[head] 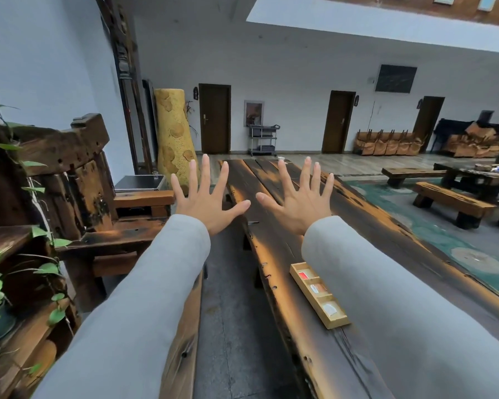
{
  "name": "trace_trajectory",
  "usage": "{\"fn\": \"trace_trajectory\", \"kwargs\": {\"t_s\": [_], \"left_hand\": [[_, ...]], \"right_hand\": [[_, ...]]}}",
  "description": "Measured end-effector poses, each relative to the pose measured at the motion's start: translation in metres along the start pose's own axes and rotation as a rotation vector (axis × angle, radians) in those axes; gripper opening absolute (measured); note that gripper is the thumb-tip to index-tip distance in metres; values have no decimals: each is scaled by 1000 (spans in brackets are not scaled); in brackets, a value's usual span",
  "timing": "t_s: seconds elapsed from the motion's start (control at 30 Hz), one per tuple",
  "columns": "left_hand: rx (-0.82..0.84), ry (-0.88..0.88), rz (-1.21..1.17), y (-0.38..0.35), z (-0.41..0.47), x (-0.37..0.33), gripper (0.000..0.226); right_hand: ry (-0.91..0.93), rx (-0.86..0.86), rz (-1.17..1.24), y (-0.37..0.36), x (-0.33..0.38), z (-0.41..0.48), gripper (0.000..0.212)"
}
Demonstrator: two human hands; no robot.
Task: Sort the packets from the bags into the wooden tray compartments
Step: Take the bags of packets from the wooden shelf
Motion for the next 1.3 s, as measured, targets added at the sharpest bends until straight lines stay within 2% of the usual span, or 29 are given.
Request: {"fn": "trace_trajectory", "kwargs": {"t_s": [0.4, 0.8, 1.3], "left_hand": [[25, -8, 7, -36, 27, 77, 94], [95, 107, 48, -79, 47, 125, 93], [-54, 231, 240, -109, 137, 156, 90]], "right_hand": [[8, 45, -4, -41, 69, 44, 95], [76, 75, 108, -94, 107, 84, 94], [295, 87, 280, -175, 157, 201, 91]]}}
Point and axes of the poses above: each hand's wrist, its own z-axis towards the middle knuckle, its own y-axis out of the back of the hand, x = y × z, the point moved 4 cm from there along z, towards the middle knuckle, and after that the axes turned 9 degrees about -x, right-handed, at the moved point
